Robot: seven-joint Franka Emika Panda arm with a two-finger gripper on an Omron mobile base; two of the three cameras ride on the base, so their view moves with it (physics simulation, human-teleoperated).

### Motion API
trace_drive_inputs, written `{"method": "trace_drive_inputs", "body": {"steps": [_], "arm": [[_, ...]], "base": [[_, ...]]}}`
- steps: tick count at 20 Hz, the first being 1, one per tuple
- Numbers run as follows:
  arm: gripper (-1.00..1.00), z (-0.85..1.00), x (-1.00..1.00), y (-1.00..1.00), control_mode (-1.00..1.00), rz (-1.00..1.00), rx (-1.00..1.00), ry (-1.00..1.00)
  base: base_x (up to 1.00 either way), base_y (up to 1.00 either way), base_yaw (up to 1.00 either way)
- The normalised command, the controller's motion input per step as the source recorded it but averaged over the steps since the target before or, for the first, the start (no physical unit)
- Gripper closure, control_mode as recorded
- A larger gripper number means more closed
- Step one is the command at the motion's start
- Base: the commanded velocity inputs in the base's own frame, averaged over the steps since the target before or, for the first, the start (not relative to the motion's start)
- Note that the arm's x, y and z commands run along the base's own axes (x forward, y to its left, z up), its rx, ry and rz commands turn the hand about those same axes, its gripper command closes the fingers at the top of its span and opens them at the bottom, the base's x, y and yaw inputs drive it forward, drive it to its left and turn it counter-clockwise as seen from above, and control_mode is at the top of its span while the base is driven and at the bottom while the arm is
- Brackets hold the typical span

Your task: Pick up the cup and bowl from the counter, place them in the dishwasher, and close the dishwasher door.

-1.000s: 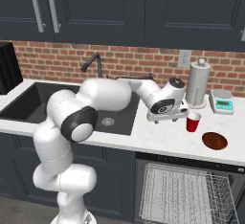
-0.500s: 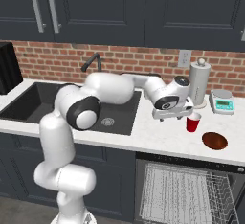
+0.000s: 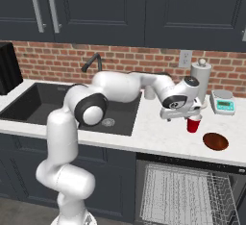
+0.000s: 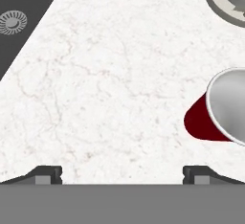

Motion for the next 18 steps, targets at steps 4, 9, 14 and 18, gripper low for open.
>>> {"method": "trace_drive_inputs", "body": {"steps": [4, 9, 14, 18], "arm": [[-1.0, -0.01, 0.19, -0.1, -1.0, 0.0, 0.0, 0.01], [-1.0, -0.03, 0.2, -0.04, -1.0, 0.0, -0.02, 0.04], [-1.0, -0.1, 0.19, -0.12, -1.0, 0.0, -0.03, 0.06], [-1.0, -0.16, 0.23, -0.2, -1.0, 0.0, -0.03, 0.07]], "base": [[0.0, 0.0, 0.0], [0.0, 0.0, 0.0], [0.0, 0.0, 0.0], [0.0, 0.0, 0.0]]}}
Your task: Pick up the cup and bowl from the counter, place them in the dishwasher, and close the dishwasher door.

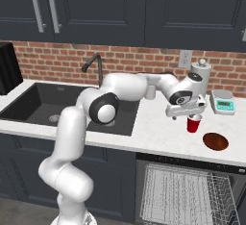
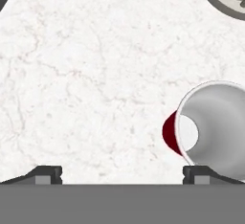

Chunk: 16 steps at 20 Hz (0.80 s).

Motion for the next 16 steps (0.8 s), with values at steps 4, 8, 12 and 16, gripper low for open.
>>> {"method": "trace_drive_inputs", "body": {"steps": [4, 8, 12, 16], "arm": [[-1.0, -0.01, 0.32, -0.23, -1.0, 0.0, 0.0, 0.02], [-1.0, 0.0, 0.39, -0.18, -1.0, 0.0, 0.0, 0.0], [-1.0, 0.0, 0.31, -0.2, -1.0, 0.0, 0.0, 0.0], [-1.0, 0.0, 0.27, -0.27, -1.0, 0.0, 0.0, 0.0]], "base": [[0.0, 0.0, 0.0], [0.0, 0.0, 0.0], [0.0, 0.0, 0.0], [0.0, 0.0, 0.0]]}}
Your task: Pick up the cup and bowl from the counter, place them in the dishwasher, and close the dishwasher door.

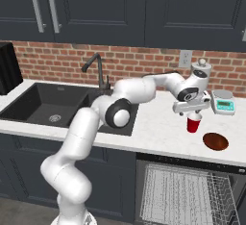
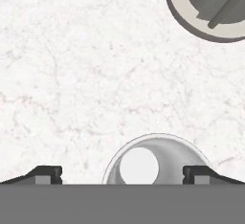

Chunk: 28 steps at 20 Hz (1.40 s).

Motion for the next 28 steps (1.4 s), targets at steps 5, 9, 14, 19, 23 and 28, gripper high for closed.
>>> {"method": "trace_drive_inputs", "body": {"steps": [5, 9, 14, 19, 23, 28], "arm": [[-1.0, 0.0, 0.14, -0.24, -1.0, 0.0, 0.0, 0.01], [-1.0, 0.0, 0.22, 0.0, -1.0, 0.0, 0.0, 0.03], [-1.0, 0.0, 0.03, 0.0, -1.0, 0.0, 0.0, 0.06], [-1.0, 0.0, 0.0, -0.08, -1.0, 0.0, 0.0, 0.07], [-1.0, -0.01, -0.02, 0.0, -1.0, -0.01, 0.0, 0.08], [-1.0, 0.0, -0.06, 0.0, -1.0, -0.05, 0.0, 0.01]], "base": [[0.0, 0.0, 0.0], [0.0, 0.0, 0.0], [0.0, 0.0, 0.0], [0.0, 0.0, 0.0], [0.0, 0.0, 0.0], [0.0, 0.0, 0.0]]}}
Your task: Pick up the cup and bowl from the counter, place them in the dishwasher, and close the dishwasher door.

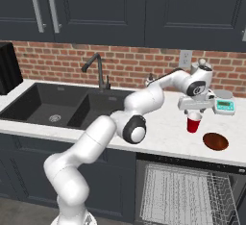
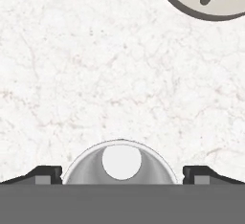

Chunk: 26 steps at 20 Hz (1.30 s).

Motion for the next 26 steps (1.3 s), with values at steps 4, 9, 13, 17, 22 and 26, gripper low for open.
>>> {"method": "trace_drive_inputs", "body": {"steps": [4, 9, 13, 17, 22, 26], "arm": [[-1.0, 0.0, -0.19, 0.0, -1.0, -0.01, 0.0, 0.0], [-1.0, 0.0, -0.19, 0.04, -1.0, -0.01, -0.01, 0.0], [-1.0, 0.0, -0.06, 0.11, -1.0, 0.0, -0.02, 0.0], [-1.0, 0.0, -0.04, 0.24, -1.0, 0.0, -0.04, 0.0], [-1.0, -0.08, -0.36, 0.13, -1.0, 0.0, -0.05, 0.0], [-1.0, -0.35, -0.62, 0.02, -1.0, 0.0, -0.08, 0.0]], "base": [[0.0, 0.0, 0.0], [0.0, 0.0, 0.0], [0.0, 0.0, 0.0], [0.0, 0.0, 0.0], [0.0, 0.0, 0.0], [0.0, 0.0, 0.0]]}}
